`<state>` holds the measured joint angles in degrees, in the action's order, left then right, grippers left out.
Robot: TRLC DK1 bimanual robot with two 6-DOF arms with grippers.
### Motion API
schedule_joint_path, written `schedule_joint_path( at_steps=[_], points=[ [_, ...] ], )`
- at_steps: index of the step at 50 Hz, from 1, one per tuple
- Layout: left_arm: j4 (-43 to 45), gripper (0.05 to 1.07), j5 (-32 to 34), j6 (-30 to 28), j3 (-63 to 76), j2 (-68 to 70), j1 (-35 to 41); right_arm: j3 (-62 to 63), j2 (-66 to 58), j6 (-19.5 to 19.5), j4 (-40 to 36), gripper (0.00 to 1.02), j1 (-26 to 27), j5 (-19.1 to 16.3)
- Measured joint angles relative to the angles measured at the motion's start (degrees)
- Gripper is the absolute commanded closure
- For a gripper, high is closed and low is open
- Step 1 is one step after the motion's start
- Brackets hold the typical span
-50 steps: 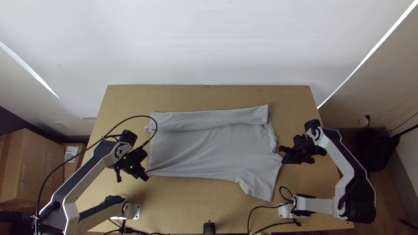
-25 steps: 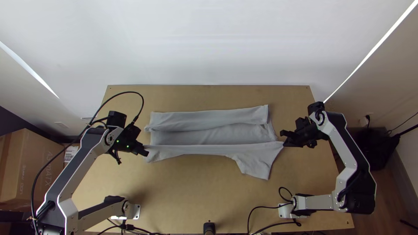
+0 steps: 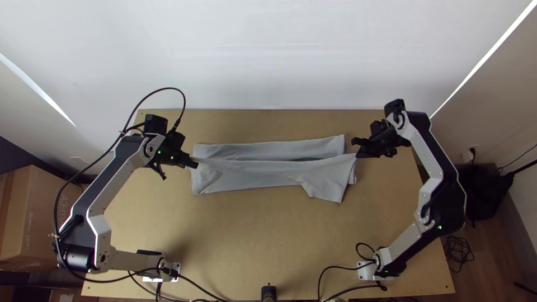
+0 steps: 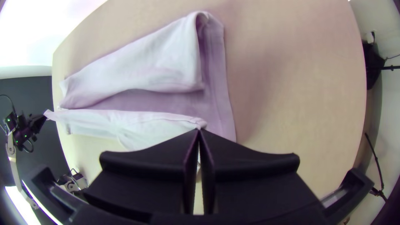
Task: Fold the t-shirt
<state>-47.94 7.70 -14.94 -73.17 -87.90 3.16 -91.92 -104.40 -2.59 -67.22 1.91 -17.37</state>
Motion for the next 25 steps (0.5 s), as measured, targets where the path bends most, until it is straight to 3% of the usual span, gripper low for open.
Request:
schedule_joint_path(
  at_steps=[25],
  points=[
    [3.61, 1.05, 0.0, -1.81, -16.59, -19.74, -2.49, -37.92, -30.08, -1.77, -10.05, 1.0, -0.72, -0.02]
  ],
)
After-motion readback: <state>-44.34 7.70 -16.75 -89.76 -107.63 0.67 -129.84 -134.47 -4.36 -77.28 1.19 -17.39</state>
